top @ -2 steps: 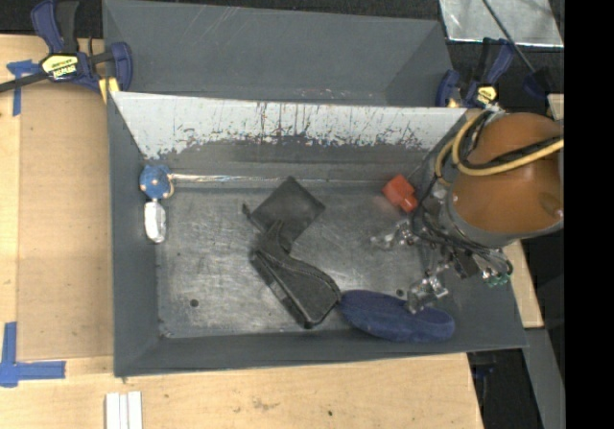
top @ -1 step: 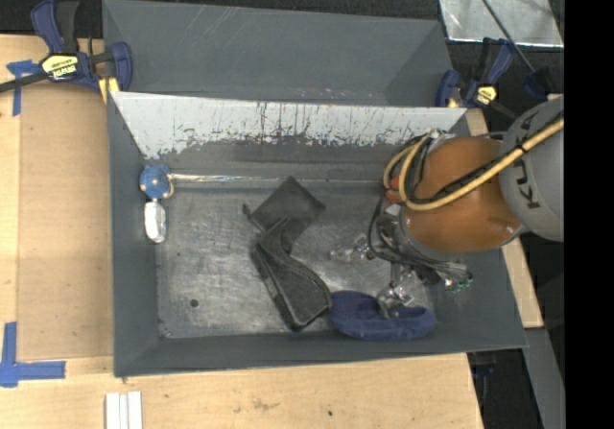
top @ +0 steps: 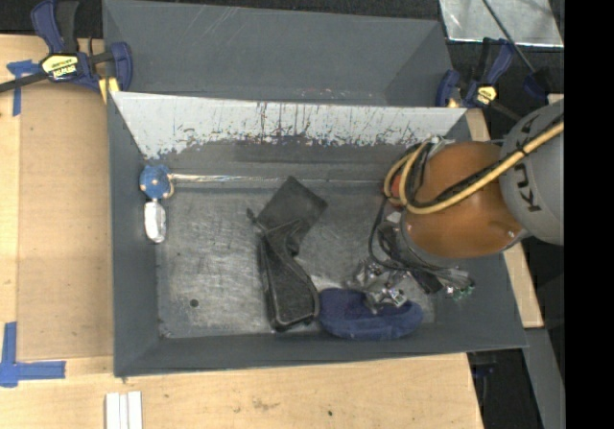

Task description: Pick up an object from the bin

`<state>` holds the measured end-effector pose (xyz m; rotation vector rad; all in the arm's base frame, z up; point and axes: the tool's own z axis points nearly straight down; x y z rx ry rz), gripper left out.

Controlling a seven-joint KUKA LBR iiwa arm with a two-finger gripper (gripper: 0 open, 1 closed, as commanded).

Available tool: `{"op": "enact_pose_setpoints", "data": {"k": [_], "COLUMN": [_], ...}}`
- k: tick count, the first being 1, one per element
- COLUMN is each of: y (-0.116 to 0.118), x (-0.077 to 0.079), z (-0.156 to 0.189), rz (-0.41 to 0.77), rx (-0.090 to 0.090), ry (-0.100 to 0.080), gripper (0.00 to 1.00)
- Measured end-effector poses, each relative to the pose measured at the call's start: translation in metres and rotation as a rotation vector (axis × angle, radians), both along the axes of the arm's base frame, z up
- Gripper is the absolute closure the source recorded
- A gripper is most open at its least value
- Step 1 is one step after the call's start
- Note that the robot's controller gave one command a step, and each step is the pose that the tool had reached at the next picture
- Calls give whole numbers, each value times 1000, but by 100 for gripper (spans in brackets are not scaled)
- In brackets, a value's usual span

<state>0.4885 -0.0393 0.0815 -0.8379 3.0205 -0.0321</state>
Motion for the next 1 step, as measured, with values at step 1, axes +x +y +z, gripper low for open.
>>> {"op": "enact_pose_setpoints", "data": {"k": [1], "y": [28], "x": [7], "z": [8], "rz": [244], "rx": [10], "ry": [-2], "gripper": [100]}}
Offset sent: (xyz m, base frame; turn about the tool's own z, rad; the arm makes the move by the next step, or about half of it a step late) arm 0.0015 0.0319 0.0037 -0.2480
